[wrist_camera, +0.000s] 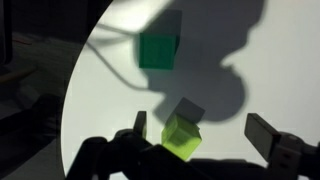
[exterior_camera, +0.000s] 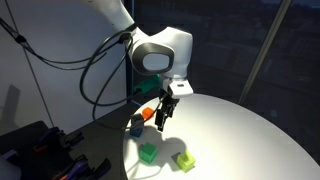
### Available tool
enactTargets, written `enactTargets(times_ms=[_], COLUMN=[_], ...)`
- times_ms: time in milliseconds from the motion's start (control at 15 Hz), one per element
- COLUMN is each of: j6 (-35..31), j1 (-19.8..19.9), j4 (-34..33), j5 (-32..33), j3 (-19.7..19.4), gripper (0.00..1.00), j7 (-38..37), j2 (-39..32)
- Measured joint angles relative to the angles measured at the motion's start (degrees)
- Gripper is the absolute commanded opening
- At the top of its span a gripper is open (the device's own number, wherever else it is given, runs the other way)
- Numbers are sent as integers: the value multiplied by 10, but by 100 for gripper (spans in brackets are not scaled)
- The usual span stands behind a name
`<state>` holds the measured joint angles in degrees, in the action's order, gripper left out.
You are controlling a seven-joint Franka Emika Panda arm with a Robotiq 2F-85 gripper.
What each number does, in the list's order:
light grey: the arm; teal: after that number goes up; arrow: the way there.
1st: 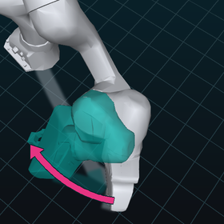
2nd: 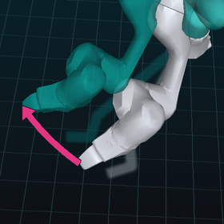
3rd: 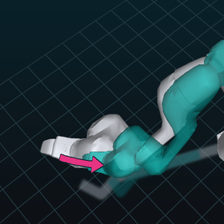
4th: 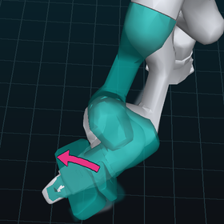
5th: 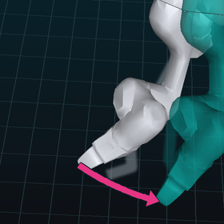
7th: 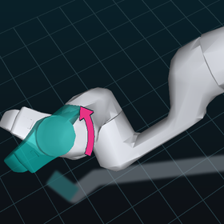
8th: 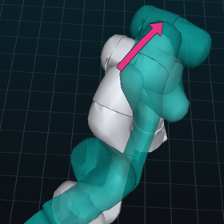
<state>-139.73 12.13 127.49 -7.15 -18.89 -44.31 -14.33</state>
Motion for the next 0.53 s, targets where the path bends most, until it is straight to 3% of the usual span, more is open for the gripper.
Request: enactTargets(times_ms=[533], j6=[-18], j1=[0], j4=[0], j5=[-4], j3=[0], gripper=[100], j7=[-14], j2=[-36])
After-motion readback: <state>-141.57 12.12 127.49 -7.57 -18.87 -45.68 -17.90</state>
